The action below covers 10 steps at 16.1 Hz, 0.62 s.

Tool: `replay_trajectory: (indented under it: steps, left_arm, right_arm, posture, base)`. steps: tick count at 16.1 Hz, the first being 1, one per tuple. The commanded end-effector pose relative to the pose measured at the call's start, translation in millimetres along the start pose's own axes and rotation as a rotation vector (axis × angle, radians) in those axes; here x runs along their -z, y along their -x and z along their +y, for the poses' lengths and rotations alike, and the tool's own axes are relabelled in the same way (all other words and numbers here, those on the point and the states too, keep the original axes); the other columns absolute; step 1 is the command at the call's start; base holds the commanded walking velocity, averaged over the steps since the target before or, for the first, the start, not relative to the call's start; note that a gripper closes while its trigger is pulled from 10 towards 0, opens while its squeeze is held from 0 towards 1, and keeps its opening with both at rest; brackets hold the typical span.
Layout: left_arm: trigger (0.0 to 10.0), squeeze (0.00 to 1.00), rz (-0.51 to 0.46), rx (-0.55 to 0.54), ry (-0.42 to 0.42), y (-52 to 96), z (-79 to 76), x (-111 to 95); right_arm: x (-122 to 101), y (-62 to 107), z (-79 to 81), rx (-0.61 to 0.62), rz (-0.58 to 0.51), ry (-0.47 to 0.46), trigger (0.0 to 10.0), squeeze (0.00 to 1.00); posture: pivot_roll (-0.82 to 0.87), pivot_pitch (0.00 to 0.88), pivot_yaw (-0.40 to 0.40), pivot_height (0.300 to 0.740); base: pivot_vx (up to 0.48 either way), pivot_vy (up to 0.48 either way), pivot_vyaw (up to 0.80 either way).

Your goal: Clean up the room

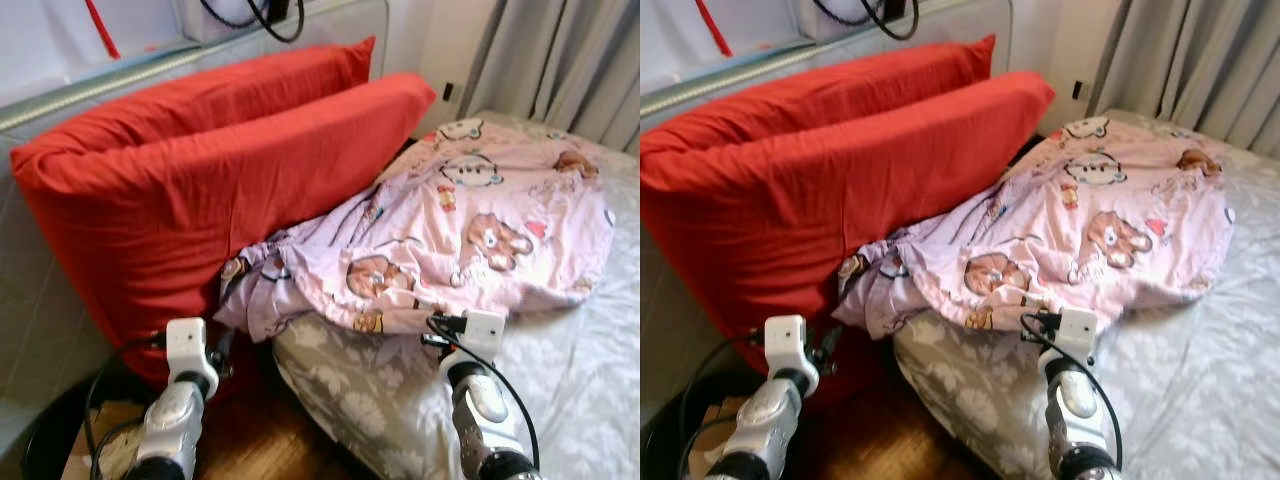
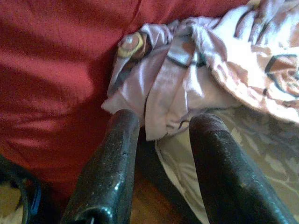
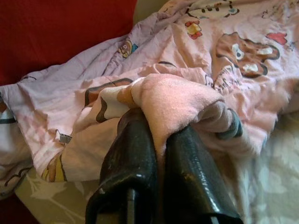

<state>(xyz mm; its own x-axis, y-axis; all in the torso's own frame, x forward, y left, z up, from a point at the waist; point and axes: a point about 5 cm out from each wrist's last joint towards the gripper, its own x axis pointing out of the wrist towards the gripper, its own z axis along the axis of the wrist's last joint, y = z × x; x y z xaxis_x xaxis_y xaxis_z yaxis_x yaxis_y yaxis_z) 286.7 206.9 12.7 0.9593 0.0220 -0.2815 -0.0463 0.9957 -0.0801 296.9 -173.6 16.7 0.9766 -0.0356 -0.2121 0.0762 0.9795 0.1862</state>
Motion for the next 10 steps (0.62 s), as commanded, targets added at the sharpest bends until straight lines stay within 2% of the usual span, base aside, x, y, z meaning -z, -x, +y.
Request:
replay_trajectory:
  steps: [1, 2, 3, 6, 10]
  left_arm:
    - [10.0, 0.00, 0.076, -0.020, -0.005, 5.8, 5.4, 14.8]
    - [10.0, 0.00, 0.123, -0.037, -0.015, 9.4, 8.5, 23.5]
    - [10.0, 0.00, 0.220, -0.092, 0.011, 20.7, 17.0, 43.8]
    - [10.0, 0.00, 0.372, -0.152, 0.023, 46.6, 25.0, 79.2]
    - [10.0, 0.00, 0.484, -0.154, -0.003, 66.8, 26.2, 102.8]
  right_arm:
    - [-0.1, 0.8, -1.3, 0.003, -0.005, 0.002, 10.0, 0.00]
    - [-0.2, 0.7, -1.5, 0.004, -0.004, 0.000, 10.0, 0.00]
    - [0.1, 1.8, -2.0, 0.006, -0.014, -0.007, 10.0, 0.00]
    - [5.3, 6.1, -4.4, 0.012, -0.004, -0.003, 10.0, 0.00]
    - [7.1, 7.1, -4.5, 0.015, 0.002, 0.002, 10.0, 0.00]
  posture:
    - [0.09, 0.000, -0.028, 0.740]
    - [0.09, 0.000, -0.030, 0.740]
    - [0.09, 0.000, -0.033, 0.740]
    - [0.08, 0.000, -0.036, 0.740]
    - [0.08, 0.000, -0.038, 0.740]
  base:
    - [0.000, 0.000, 0.00]
    - [0.000, 0.000, 0.00]
    - [0.000, 0.000, 0.00]
    - [0.000, 0.000, 0.00]
    - [0.000, 0.000, 0.00]
